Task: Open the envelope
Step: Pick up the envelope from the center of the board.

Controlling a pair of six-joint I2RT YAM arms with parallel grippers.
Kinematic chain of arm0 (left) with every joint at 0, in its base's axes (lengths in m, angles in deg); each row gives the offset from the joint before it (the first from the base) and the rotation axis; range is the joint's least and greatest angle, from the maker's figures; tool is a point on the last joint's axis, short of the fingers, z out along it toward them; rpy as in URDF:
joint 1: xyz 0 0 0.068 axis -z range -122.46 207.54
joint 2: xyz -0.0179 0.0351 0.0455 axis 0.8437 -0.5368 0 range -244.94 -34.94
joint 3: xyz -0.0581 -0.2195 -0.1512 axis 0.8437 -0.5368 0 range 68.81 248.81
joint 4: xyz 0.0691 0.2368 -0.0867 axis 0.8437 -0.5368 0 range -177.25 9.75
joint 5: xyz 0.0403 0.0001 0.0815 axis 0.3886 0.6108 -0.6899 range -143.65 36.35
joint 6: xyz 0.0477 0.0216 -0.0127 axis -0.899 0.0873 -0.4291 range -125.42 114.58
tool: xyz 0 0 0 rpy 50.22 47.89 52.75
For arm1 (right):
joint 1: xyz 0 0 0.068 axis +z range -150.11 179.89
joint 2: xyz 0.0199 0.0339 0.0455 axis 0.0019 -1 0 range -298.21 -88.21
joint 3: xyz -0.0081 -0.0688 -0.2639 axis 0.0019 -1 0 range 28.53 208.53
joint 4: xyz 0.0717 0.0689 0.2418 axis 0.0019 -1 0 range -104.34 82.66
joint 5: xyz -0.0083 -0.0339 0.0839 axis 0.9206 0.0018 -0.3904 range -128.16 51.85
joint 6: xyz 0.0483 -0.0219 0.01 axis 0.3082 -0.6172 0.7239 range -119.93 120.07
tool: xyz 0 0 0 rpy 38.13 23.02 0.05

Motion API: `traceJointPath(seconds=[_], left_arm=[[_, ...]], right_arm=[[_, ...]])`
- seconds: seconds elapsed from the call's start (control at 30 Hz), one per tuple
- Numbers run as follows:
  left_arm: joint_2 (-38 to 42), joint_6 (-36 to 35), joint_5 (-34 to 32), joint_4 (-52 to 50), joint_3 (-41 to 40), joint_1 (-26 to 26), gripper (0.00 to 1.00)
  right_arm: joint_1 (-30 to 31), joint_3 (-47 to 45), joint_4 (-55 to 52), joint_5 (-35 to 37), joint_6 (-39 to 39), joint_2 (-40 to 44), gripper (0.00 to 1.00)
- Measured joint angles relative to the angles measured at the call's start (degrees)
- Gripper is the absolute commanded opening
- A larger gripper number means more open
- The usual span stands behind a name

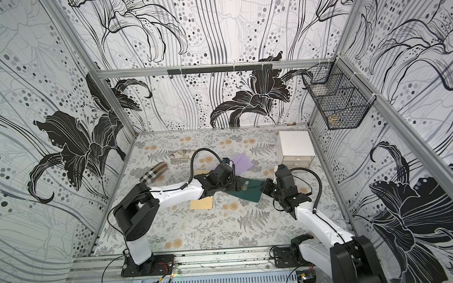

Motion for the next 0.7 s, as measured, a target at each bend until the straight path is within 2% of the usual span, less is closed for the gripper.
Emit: traceJointPath(seconds=[0.17,0.3,0.43,0.7], left_arm=[[9.4,5.05,2.69,6.93,-5.27,-2.51,0.87],[11.67,10.27,7.41,17.66,-13.07,-4.76,0.87],[10.6,15.32,12.09,27.5,-19.63,-6.27,0.87],[0.83,26.1,21.0,53.46,-22.23,-6.73,0.82]], right_arm=[[0.0,3.04,-3.56,6.82,-0.04,6.84,0.0],[0.02,3.98,-3.87,10.86,1.7,9.51,0.0],[0.0,4.85,-2.64,12.24,4.52,8.94,0.0],[0.0,6.99,3.85,10.43,8.98,5.01,0.0]])
